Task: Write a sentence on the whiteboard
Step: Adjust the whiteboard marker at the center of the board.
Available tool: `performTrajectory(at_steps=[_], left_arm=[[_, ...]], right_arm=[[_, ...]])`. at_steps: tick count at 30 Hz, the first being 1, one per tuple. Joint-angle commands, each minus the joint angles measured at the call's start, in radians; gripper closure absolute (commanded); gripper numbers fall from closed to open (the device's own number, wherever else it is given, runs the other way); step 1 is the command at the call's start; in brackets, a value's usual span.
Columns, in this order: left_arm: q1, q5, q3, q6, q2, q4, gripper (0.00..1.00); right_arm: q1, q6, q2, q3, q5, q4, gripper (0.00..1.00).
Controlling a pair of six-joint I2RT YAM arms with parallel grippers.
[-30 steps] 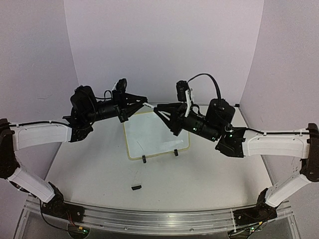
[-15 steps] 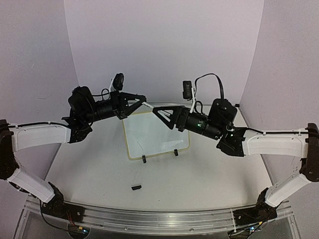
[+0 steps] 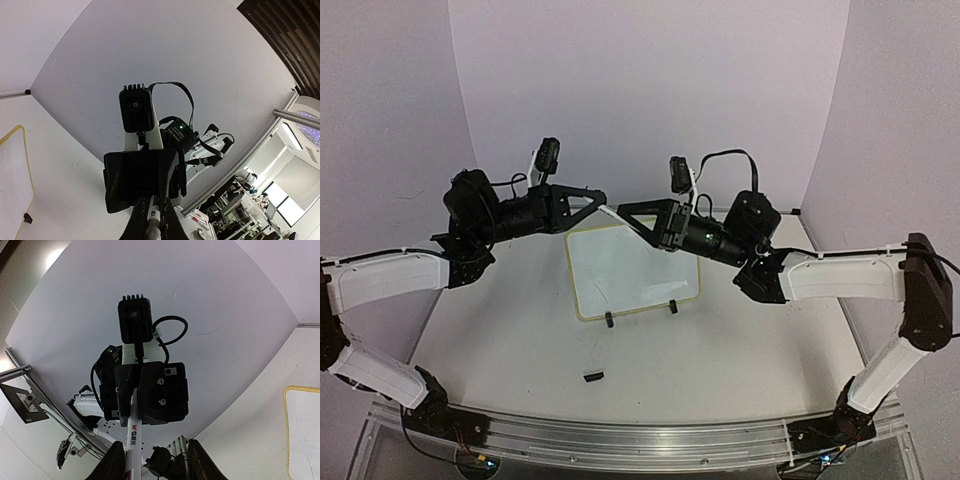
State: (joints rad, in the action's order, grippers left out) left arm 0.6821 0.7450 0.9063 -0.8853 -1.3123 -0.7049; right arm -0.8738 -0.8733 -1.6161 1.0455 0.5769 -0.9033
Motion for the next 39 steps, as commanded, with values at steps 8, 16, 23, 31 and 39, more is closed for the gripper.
performTrajectory(at_steps=[8, 16, 23, 31, 39], left_arm=[[0.004, 0.051, 0.008, 0.135, 0.045, 0.053, 1.0], [0.005, 0.051, 0.006, 0.167, 0.052, 0.052, 1.0], [0.005, 0.047, 0.015, 0.181, 0.043, 0.043, 1.0], [0.005, 0.006, 0.016, 0.237, 0.051, 0.068, 1.0], [0.005, -0.02, 0.009, 0.291, 0.08, 0.121, 1.0]], right_arm=[[-0.002, -0.099, -0.044, 0.076, 0.075, -0.095, 0.79], [-0.001, -0.12, -0.06, 0.092, 0.115, -0.098, 0.8], [-0.001, -0.137, -0.071, 0.097, 0.141, -0.099, 0.76], [-0.011, -0.138, -0.065, 0.09, 0.145, -0.11, 0.72], [-0.011, -0.134, -0.054, 0.064, 0.117, -0.127, 0.69]])
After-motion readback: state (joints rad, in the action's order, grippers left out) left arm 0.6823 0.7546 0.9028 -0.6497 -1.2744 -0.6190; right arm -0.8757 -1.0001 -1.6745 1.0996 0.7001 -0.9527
